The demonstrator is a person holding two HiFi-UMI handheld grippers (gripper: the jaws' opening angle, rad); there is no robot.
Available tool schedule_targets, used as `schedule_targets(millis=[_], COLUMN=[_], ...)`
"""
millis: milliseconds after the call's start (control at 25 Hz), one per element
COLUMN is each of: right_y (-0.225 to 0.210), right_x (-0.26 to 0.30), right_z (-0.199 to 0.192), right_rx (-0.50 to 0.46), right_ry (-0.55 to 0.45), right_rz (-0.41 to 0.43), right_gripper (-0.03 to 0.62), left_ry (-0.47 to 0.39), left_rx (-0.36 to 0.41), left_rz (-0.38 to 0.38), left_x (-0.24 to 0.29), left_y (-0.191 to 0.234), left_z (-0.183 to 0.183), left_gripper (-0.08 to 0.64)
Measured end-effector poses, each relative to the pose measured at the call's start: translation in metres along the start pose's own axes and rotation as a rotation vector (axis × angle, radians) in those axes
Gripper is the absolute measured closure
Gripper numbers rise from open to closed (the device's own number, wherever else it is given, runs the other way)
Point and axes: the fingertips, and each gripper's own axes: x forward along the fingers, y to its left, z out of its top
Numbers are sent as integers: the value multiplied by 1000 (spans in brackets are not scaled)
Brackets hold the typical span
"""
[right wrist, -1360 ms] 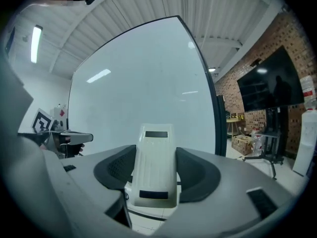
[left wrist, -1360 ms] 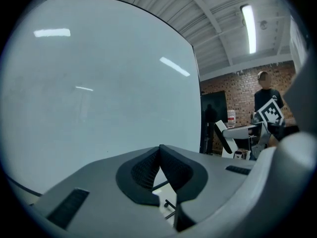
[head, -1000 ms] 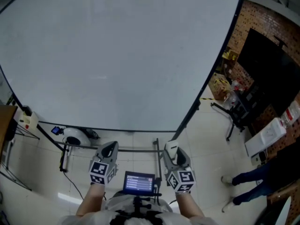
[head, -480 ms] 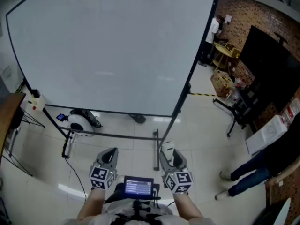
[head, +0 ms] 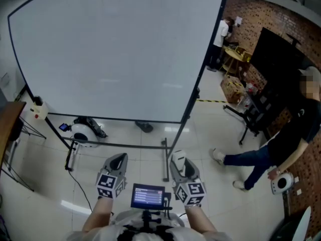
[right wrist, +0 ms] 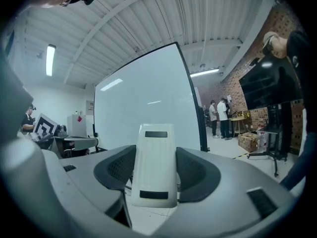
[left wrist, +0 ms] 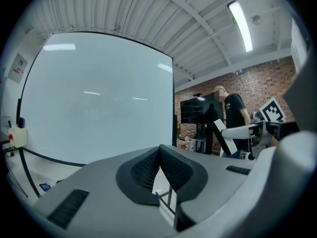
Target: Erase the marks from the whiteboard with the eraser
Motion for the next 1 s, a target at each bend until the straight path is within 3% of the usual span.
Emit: schedule_targets(millis=[600, 1000], right_y=[33, 27], right_x=[30, 31], right_z=[1, 6], right_rx=[10, -2], right_ry=[22, 15], right_rz=[-3, -18], right_gripper=[331, 331], left_ry=[-30, -47], left_rx=[-3, 5], left_rz=[-11, -24], left_x=[1, 9], left_y=[46, 44], left_z=[12, 18], left_gripper=[566, 566])
